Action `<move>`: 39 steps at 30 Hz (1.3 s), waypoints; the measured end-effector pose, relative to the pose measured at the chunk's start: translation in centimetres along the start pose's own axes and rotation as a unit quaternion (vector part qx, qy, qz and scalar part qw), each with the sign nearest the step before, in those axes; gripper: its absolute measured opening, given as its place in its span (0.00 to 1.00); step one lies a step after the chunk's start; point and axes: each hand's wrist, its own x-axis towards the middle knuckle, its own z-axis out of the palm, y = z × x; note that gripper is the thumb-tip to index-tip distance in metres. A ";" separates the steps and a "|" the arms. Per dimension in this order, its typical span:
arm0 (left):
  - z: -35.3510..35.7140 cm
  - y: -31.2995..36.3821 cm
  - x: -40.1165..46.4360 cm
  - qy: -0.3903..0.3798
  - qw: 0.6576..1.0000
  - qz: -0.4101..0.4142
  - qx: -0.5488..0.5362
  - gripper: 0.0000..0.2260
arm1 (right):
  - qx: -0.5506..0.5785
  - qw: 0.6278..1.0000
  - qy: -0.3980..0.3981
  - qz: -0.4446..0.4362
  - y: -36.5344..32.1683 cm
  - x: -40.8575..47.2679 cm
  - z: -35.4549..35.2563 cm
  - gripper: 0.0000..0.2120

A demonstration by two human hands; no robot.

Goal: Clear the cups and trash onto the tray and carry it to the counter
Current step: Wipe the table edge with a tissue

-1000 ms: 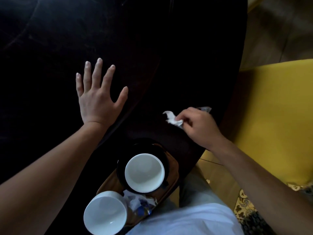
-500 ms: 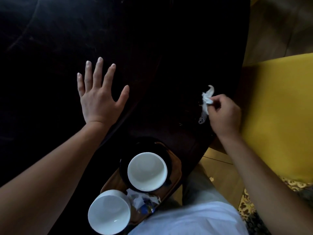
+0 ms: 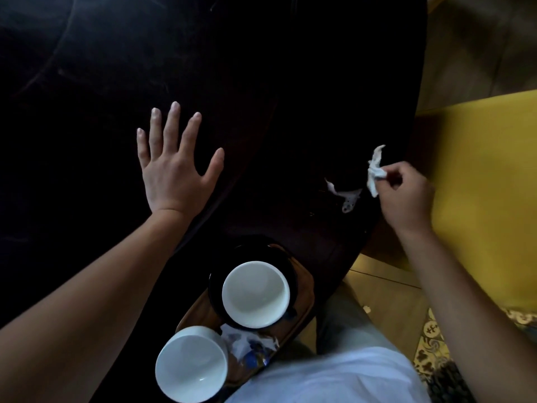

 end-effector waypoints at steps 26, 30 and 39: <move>-0.1 0.3 0.1 -0.003 1.000 -0.007 0.003 0.30 | 0.043 0.997 -0.012 -0.056 -2.8 -0.4 1.6 0.05; -0.2 0.3 0.2 -0.003 1.000 -0.007 0.003 0.30 | -0.022 0.997 -0.034 -0.065 -2.4 -0.6 1.9 0.04; -0.1 0.3 0.3 -0.004 1.000 -0.009 0.004 0.30 | -0.020 0.992 -0.048 -0.119 -3.7 0.1 1.6 0.08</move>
